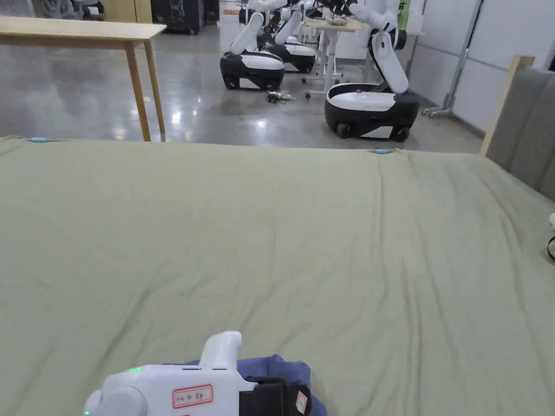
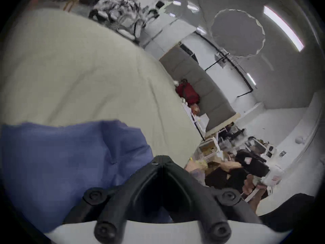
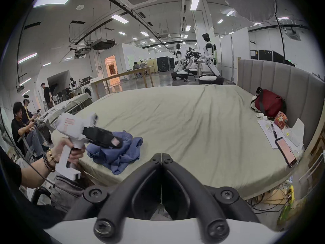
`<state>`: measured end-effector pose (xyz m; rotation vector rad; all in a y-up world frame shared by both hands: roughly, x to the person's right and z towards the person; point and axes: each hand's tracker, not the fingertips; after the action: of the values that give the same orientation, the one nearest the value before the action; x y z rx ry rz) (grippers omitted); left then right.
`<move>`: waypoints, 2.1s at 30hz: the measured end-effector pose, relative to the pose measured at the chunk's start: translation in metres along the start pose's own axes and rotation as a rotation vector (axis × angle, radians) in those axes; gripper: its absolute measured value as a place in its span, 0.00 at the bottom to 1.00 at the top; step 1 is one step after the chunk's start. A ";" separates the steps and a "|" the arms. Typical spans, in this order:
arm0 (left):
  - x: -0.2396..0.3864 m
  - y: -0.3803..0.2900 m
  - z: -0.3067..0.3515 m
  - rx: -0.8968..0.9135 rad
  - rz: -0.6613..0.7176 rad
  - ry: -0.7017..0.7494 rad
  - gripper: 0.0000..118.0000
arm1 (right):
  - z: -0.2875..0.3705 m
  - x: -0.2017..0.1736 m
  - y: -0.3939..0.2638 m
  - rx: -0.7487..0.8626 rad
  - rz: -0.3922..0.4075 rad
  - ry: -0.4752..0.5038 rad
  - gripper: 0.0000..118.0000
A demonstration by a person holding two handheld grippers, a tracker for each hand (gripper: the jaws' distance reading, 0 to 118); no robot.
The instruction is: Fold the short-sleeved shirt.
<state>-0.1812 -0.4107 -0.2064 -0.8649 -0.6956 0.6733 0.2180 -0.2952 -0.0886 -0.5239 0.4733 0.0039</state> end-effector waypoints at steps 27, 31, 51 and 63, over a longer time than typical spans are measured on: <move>0.004 -0.054 0.217 0.353 -0.024 0.258 0.00 | -0.093 -0.067 0.016 -0.048 -0.014 0.291 0.02; -0.042 -0.056 0.211 0.330 0.081 0.191 0.00 | -0.161 -0.093 0.019 -0.096 -0.013 0.426 0.02; -0.125 -0.012 0.124 0.187 0.301 -0.164 1.00 | -0.238 -0.083 -0.015 -0.289 -0.102 0.428 0.02; -0.128 -0.004 0.105 0.090 0.206 -0.058 0.22 | -0.238 -0.080 -0.015 -0.292 -0.113 0.434 0.02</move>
<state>-0.3365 -0.4640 -0.1874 -0.8433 -0.6278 0.9102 0.0450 -0.4136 -0.2279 -0.8443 0.8734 -0.1537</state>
